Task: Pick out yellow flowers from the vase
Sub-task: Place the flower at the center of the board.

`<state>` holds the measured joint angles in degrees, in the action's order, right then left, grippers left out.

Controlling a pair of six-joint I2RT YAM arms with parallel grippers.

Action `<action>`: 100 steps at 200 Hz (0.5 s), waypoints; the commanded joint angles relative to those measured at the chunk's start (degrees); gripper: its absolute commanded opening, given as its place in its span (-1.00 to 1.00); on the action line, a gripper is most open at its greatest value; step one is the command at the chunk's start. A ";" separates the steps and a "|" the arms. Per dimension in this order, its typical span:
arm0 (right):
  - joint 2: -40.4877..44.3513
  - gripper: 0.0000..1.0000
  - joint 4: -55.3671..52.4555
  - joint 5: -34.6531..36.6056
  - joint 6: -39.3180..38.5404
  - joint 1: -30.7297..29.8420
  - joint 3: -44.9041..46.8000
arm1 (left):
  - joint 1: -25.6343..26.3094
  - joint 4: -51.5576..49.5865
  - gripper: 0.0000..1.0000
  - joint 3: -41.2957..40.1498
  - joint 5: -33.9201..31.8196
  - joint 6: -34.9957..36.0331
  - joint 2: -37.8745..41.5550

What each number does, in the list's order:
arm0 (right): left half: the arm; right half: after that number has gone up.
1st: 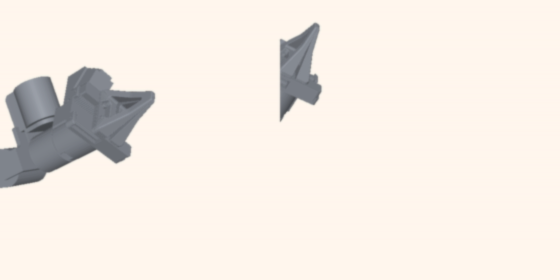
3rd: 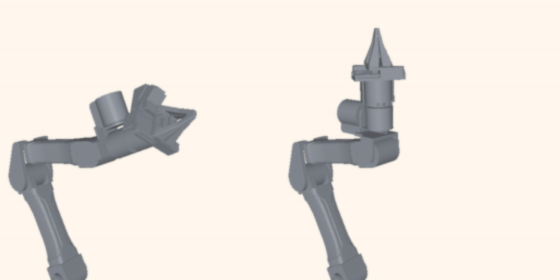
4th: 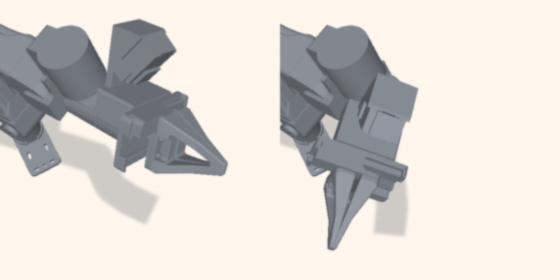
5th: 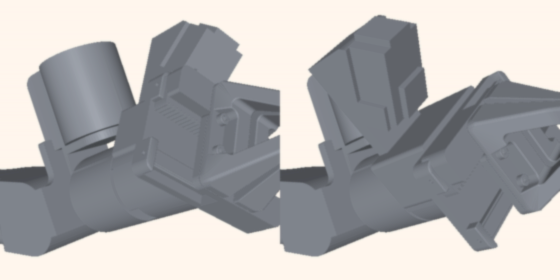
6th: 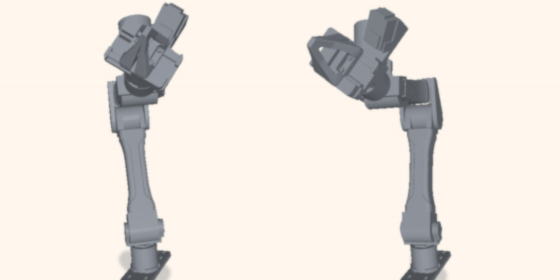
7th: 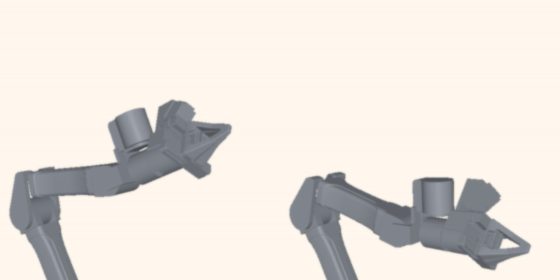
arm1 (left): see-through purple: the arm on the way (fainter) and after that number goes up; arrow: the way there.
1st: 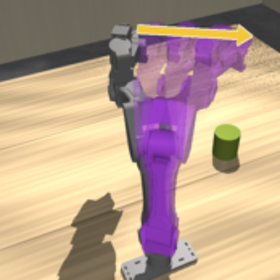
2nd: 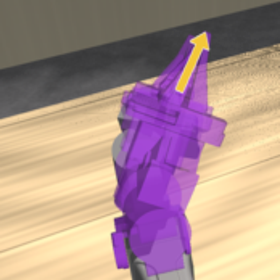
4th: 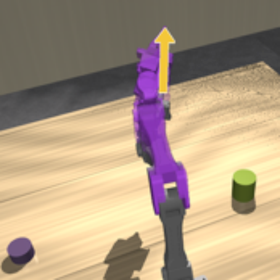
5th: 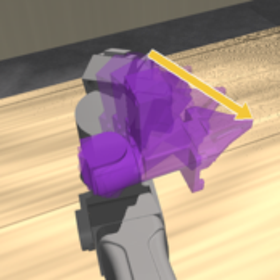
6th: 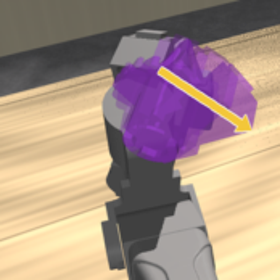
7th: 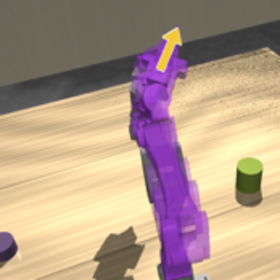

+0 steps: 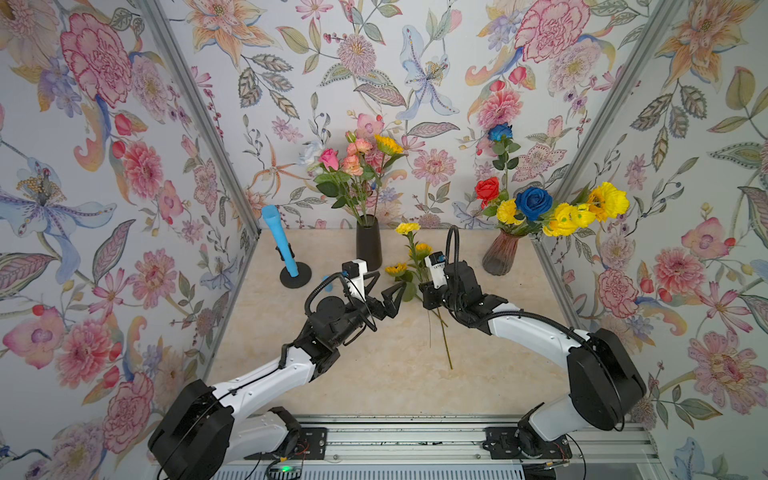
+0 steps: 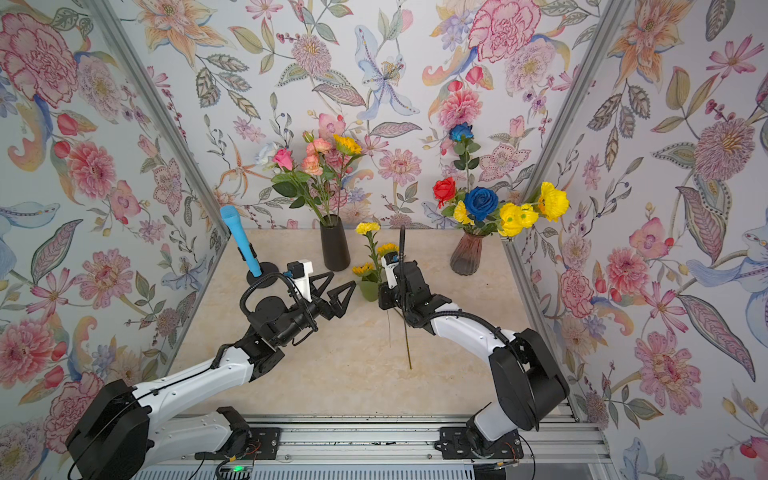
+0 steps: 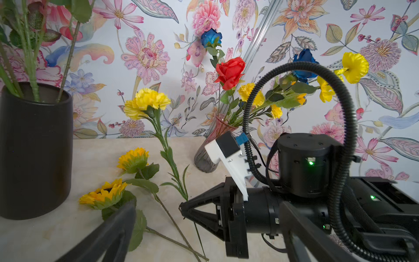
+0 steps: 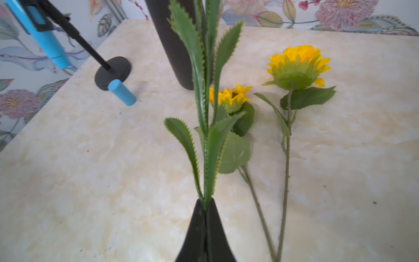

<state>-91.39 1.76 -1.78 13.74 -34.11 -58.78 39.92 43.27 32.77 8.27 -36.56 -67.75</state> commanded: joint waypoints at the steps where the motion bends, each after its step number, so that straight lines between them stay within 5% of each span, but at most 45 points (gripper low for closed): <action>1: -5.76 -1.00 -9.92 4.95 -2.27 0.66 -6.62 | 0.42 -0.87 0.99 -2.42 -2.40 2.35 2.34; 56: -19.18 -1.00 -19.56 10.35 -5.02 1.50 -18.50 | 0.37 -2.52 0.99 -6.91 -6.39 4.99 8.39; 100: -23.59 -1.00 -20.31 9.89 -5.04 1.59 -19.56 | 0.35 -3.02 0.99 -8.86 -8.27 6.40 10.40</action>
<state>-113.23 -15.66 6.98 9.61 -32.80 -76.73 39.92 41.10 25.50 2.28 -32.27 -58.43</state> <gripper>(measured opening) 0.049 0.996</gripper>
